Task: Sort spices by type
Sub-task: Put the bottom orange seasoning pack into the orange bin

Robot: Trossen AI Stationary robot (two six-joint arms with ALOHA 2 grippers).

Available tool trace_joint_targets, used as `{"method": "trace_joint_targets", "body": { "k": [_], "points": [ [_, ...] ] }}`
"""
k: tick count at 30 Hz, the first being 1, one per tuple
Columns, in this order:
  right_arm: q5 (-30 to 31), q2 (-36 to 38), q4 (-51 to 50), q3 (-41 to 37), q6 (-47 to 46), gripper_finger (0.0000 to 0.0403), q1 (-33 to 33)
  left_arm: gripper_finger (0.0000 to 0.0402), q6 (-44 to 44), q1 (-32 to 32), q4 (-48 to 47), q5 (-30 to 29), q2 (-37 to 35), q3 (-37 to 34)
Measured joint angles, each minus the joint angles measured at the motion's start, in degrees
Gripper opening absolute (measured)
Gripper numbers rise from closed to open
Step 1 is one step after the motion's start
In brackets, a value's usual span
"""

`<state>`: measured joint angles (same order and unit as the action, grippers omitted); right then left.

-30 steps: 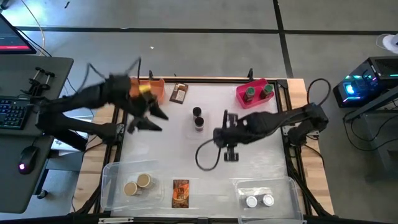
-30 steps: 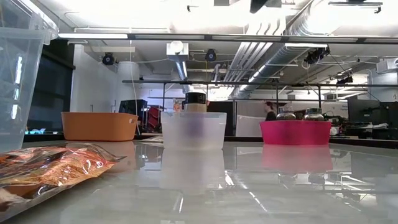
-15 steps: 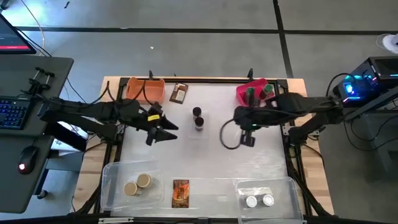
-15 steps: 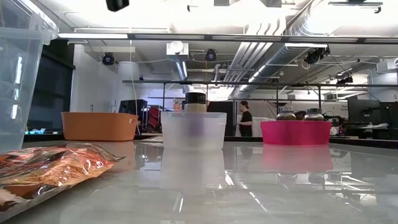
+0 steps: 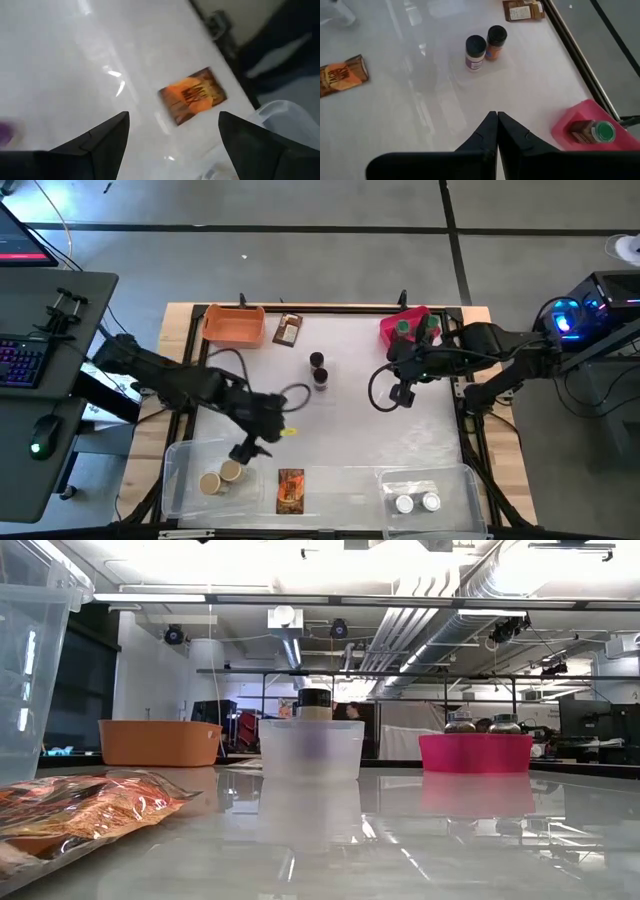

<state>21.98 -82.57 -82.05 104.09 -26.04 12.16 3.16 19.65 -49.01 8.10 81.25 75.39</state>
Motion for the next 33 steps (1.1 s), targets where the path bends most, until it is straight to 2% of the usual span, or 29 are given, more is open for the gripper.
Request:
{"method": "trace_joint_targets", "body": {
  "k": [5, 7, 13, 15, 19, 23, 28, 33],
  "points": [
    [0.06, -0.25, -0.99, 0.0, -1.96, 0.0, 0.0, 0.0294, 4.9, -0.67, 6.54, 14.12, 6.82, 0.16],
    [0.06, -0.28, -1.08, 0.0, -2.4, 0.0, 0.0, 0.0294, 4.82, -1.42, 7.75, 17.69, 10.27, 0.14],
    [-0.39, -0.35, -1.39, 0.0, -2.19, 0.0, 1.02, 0.0294, -5.74, -5.34, 15.51, 24.89, 18.97, 0.12],
    [-0.53, -0.35, -1.39, 0.0, -2.22, 0.0, 1.42, 0.0294, -9.02, -6.62, 16.73, 23.26, 20.55, 0.12],
    [-0.53, -0.35, -1.71, 0.0, -2.04, 0.0, 2.06, 0.0294, -15.06, -8.25, 13.25, 14.73, 23.2, 0.12],
    [-0.53, -0.35, -3.26, 0.0, -1.5, 0.0, 2.57, 0.0294, -15.49, -5.78, 10.47, 13.9, 24.34, 0.1],
    [-0.53, -0.37, -4.56, 0.0, -0.7, 0.0, 2.58, 0.0294, -15.24, -2.16, 14.24, 11.2, 25.24, 0.1],
    [-0.51, -0.36, -4.55, 0.0, 0.06, 0.0, 2.58, 0.0294, -13.12, 0.6, 13.66, 0.79, 26.35, 0.1]
  ]
}}
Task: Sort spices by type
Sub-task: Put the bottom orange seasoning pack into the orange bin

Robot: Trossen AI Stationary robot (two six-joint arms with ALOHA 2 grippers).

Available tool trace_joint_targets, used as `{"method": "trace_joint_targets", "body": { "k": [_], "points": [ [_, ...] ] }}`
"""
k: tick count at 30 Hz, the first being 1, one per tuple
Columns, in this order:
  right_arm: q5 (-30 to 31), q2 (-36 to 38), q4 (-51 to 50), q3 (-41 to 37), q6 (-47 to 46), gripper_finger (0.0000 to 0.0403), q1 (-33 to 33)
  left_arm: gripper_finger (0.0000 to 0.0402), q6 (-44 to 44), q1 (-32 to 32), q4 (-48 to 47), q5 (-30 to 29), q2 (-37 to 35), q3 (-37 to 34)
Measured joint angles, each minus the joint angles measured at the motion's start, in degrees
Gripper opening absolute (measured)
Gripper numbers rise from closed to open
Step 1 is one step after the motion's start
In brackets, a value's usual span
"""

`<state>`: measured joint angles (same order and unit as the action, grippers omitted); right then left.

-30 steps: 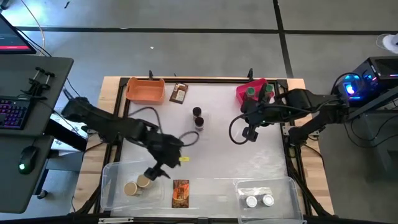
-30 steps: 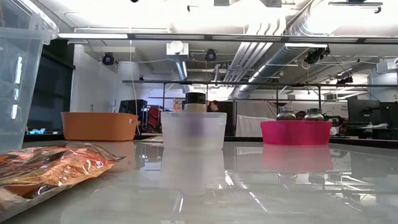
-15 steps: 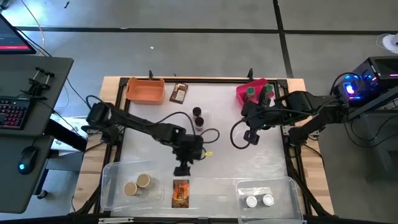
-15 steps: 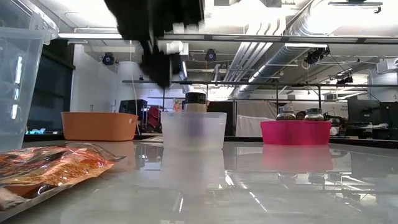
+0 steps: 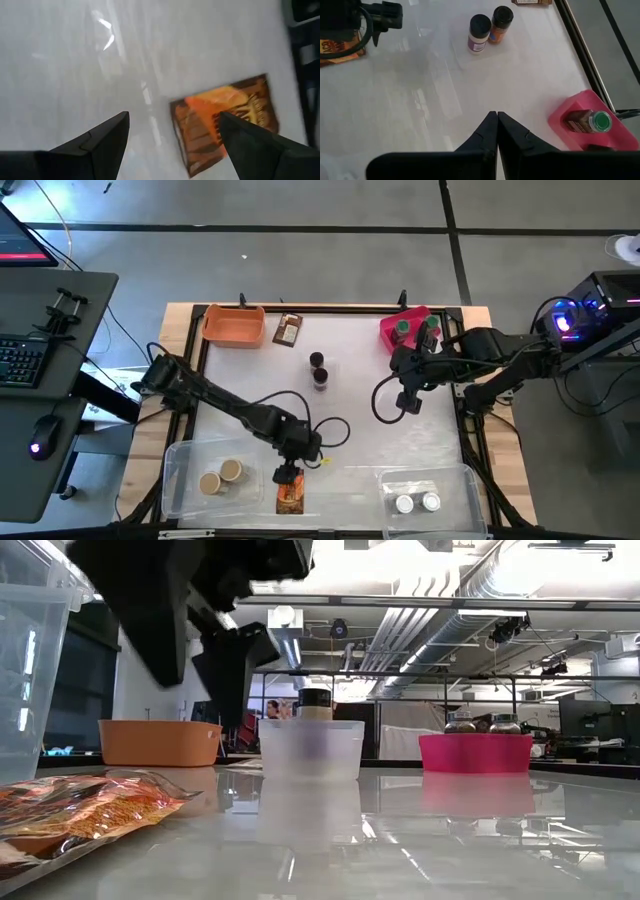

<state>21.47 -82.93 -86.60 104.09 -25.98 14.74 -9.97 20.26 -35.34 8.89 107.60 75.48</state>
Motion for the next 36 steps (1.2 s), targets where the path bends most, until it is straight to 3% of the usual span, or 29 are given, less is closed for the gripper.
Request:
{"method": "trace_joint_targets", "body": {
  "k": [12, 27, 36],
  "points": [
    [0.02, 0.0, -0.21, 0.0, 0.07, 0.0, 0.0, 0.0294, 0.69, 0.76, -2.07, 3.1, 2.39, 0.0],
    [0.72, 0.0, -0.63, 0.0, 0.49, 0.0, 0.0, 0.0294, 3.7, 4.66, -2.14, -3.23, 3.86, -0.05],
    [1.13, 0.0, -0.62, 0.0, 0.33, 0.0, 0.0, 0.0294, 0.63, 4.67, -0.58, -0.52, 4.59, -1.81]
  ]
}}
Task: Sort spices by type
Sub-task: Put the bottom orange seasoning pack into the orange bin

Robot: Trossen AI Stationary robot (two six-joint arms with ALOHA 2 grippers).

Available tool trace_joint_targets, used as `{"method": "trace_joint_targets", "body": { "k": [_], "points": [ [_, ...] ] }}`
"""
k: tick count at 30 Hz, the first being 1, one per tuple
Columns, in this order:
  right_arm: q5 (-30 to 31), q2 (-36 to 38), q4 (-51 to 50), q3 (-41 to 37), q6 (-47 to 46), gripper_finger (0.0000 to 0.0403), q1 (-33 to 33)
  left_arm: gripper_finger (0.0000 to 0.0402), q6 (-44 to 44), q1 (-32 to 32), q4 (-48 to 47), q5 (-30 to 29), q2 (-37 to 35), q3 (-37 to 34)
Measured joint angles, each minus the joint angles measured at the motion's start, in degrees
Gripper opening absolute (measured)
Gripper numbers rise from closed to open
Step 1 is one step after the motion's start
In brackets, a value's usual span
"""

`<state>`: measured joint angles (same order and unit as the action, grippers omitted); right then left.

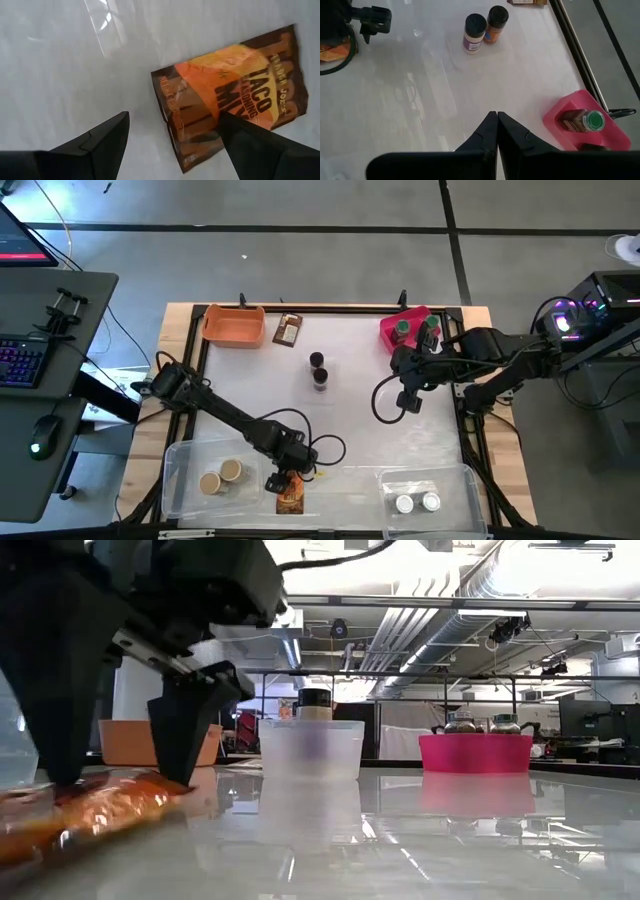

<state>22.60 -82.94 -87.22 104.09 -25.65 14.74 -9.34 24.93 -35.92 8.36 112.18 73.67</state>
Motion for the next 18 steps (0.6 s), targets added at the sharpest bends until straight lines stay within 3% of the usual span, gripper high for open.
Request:
{"method": "trace_joint_targets", "body": {
  "k": [5, 9, 13, 18],
  "points": [
    [0.36, 0.0, -0.01, 0.0, 0.0, 0.0, 0.0, 0.0285, -0.91, -0.03, 0.24, 0.54, 1.42, 0.15],
    [0.36, 0.0, 0.0, 0.0, -0.02, 0.0, 0.0, 0.0249, -1.1, -0.12, 0.14, 0.28, 1.36, 0.15],
    [0.42, 0.0, 0.0, 0.0, 0.02, 0.0, 0.0, 0.0172, -1.03, -0.49, -0.53, 0.68, 1.29, 0.15],
    [1.22, 0.0, 0.0, 0.0, 0.02, 0.0, -0.02, 0.0034, 1.0, -2.58, -2.45, 4.57, 0.73, 0.17]
  ]
}}
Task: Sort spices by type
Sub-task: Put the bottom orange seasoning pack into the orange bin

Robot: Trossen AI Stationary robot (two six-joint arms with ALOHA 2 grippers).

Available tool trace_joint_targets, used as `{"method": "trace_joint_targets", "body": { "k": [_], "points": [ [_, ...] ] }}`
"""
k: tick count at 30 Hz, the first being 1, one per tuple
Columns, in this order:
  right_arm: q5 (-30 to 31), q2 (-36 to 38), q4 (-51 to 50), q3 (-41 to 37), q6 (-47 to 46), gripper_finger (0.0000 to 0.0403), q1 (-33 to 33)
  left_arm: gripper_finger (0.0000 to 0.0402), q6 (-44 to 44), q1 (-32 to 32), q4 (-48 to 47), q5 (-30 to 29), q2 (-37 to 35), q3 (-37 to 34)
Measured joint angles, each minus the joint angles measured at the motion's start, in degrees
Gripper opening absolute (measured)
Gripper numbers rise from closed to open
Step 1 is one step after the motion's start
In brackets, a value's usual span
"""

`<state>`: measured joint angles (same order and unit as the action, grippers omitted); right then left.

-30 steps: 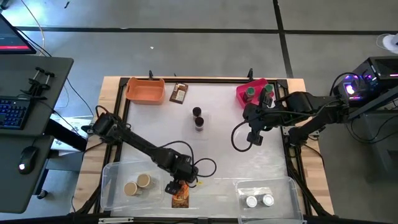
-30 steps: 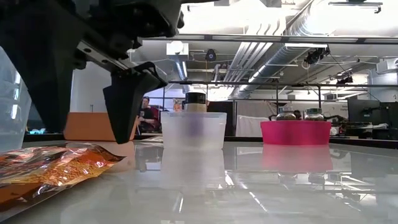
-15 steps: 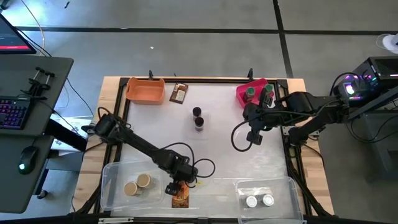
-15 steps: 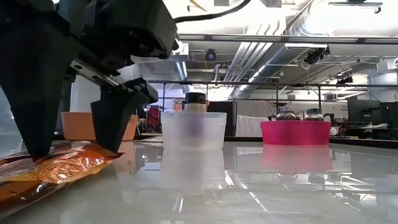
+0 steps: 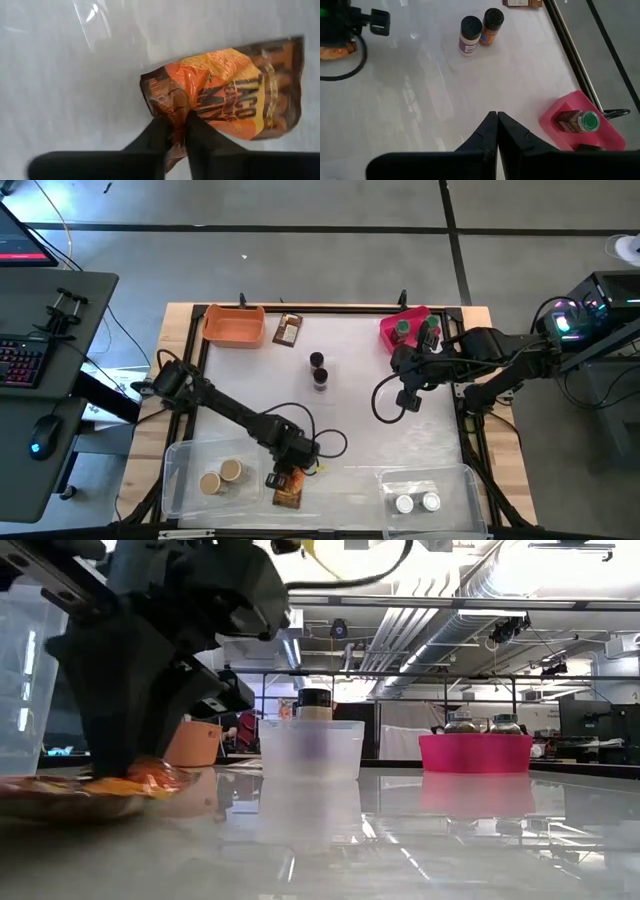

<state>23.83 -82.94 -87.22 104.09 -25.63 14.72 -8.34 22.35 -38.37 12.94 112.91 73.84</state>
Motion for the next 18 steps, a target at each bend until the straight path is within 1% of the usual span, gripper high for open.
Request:
{"method": "trace_joint_targets", "body": {
  "k": [1, 2, 5, 8, 11, 14, 16, 18],
  "points": [
    [0.01, 0.0, -0.02, 0.0, 0.0, 0.0, 0.0, 0.002, 0.52, -0.6, -0.69, 0.71, -0.24, -0.13],
    [0.03, 0.0, 0.0, 0.0, -0.04, 0.0, -0.02, 0.0014, 1.03, -1.34, -1.26, 1.22, -0.58, -0.21],
    [0.05, 0.0, 0.0, 0.0, -1.33, 0.0, -0.11, 0.0015, 2.9, -3.92, -2.83, -0.39, -2.15, -0.26],
    [0.1, 0.0, -0.01, 0.0, -1.82, 0.0, -0.22, 0.0005, 3.98, -6.88, -4.52, -0.53, -4.81, -0.26],
    [0.63, 0.0, -0.02, 0.0, -1.33, 0.0, -0.22, 0.0005, 4.66, -9.88, -6.29, -0.16, -9.27, -0.26],
    [4.65, 0.05, -0.02, 0.0, -1.74, 0.0, -0.22, 0.0003, 3.92, -13.54, -7.17, -0.66, -16.14, -0.25],
    [7.77, 0.45, 0.01, -0.02, -1.87, 0.0, -0.22, 0.0002, 2.5, -16.34, -8.65, -5.02, -21.43, -0.24],
    [10.32, 1.24, 0.57, -0.02, -1.95, 0.0, -0.3, 0.0001, 0.66, -19.93, -10.11, -11.96, -26.76, -0.24]
  ]
}}
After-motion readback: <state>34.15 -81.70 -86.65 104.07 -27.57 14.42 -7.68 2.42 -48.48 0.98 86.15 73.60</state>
